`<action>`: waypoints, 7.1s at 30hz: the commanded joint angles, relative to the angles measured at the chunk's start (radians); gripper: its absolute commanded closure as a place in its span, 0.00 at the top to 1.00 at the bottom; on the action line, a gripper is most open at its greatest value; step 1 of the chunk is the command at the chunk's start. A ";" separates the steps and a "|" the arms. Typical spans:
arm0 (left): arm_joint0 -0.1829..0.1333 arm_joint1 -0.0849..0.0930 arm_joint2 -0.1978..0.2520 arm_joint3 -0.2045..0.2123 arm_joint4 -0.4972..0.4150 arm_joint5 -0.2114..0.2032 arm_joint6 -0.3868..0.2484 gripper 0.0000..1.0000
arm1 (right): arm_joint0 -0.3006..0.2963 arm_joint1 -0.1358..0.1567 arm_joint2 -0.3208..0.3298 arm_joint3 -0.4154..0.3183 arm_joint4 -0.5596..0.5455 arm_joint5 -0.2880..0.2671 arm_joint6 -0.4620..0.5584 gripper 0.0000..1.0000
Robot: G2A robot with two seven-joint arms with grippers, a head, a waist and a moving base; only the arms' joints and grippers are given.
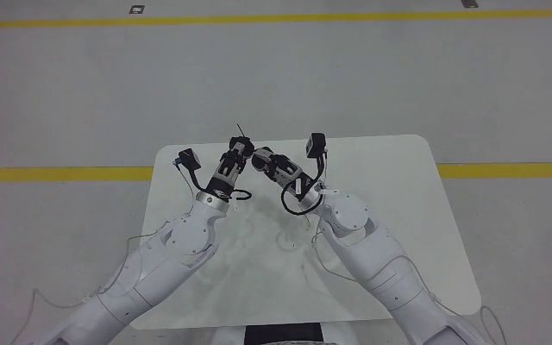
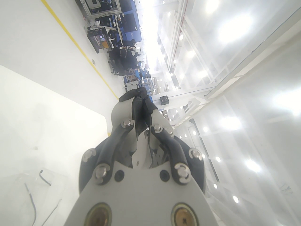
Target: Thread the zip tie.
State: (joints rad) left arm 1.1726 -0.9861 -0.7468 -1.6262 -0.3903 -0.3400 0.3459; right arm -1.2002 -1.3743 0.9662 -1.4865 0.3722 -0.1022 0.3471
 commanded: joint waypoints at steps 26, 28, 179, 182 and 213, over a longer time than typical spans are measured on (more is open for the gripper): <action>0.108 0.037 -0.230 -0.030 -0.131 0.035 -0.368 1.00 | -0.017 0.026 0.130 0.006 0.006 0.019 0.207 0.00; 0.125 0.048 -0.270 -0.032 -0.148 0.048 -0.447 1.00 | -0.012 0.031 0.147 0.014 0.016 0.032 0.258 0.00; -0.070 0.031 -0.295 0.341 -0.476 0.192 -1.662 0.26 | 0.129 0.043 -0.002 0.219 0.234 0.216 0.753 0.00; -0.070 0.032 -0.297 0.340 -0.474 0.193 -1.669 0.24 | 0.129 0.044 -0.003 0.219 0.235 0.214 0.754 0.00; -0.073 0.029 -0.297 0.353 -0.451 0.203 -1.677 0.08 | 0.129 0.056 -0.001 0.216 0.239 0.206 0.752 0.00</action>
State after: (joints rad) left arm 1.0992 -0.9565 -1.0435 -1.2728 -0.8405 -0.1371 -1.3306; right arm -1.0716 -1.3184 0.9657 -1.2697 0.6123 0.1031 1.0992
